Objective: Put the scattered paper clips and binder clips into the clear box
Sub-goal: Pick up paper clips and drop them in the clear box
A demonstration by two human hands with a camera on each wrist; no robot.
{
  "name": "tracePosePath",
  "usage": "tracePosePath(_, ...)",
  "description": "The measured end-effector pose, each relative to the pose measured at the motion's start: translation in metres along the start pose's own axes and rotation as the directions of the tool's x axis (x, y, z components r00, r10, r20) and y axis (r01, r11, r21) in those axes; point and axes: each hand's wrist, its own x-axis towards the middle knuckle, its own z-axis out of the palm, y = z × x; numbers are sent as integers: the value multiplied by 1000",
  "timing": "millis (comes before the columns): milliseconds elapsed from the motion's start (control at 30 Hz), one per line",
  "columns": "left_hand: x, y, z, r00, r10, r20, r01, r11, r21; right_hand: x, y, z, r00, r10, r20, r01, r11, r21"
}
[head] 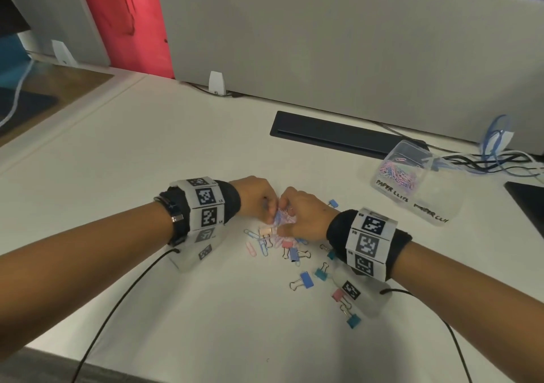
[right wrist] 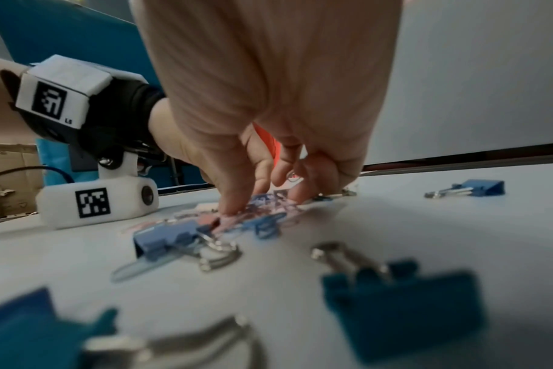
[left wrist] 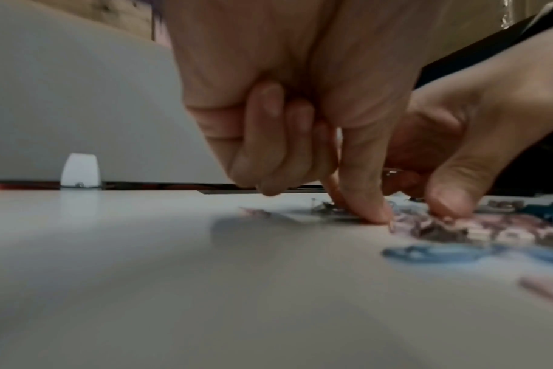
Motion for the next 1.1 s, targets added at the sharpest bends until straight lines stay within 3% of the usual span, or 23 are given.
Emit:
tracePosePath(167, 1, 5, -5, 996, 47, 75, -36, 989, -143, -8, 5, -3, 999, -38, -7, 38, 999, -14)
tracePosePath(233, -1, 6, -20, 1000, 27, -2, -27, 978, -207, -10, 5, -2, 998, -62, 6, 62, 998, -29)
tracePosePath(367, 0, 7, -51, 974, -159, -163, 89, 924, -371, -9, 3, 1, 994, -106, 26, 108, 990, -91)
tracePosePath(533, 11, 19, -65, 960, -270, -71, 139, 685, -715, -15, 9, 0, 994, -92, 61, 100, 984, -147)
tracePosePath(667, 24, 32, -62, 967, -249, 50, 164, 465, -870, -19, 21, 3, 993, -62, 98, 88, 954, -287)
tracePosePath(733, 33, 39, -59, 967, -232, 105, 176, 310, -934, -22, 29, 2, 995, -29, 99, 60, 944, -326)
tracePosePath(800, 41, 47, -57, 974, -183, 134, 164, 160, -973, -28, 39, -1, 998, 11, 69, 9, 963, -270)
tracePosePath(900, 56, 66, -55, 985, -116, 128, 137, 67, -988, -42, 57, -13, 995, 104, -9, -104, 995, 1)
tracePosePath(967, 66, 84, -55, 990, -62, 123, 125, 25, -992, -55, 69, -22, 982, 190, 13, -179, 900, 397)
tracePosePath(1033, 80, 105, -53, 992, -3, 129, 129, -15, -992, -69, 83, -32, 976, 206, 67, -183, 621, 762)
tracePosePath(1100, 95, 126, -49, 988, 59, 145, 147, -26, -989, -83, 97, -39, 973, 214, 91, -163, 348, 923)
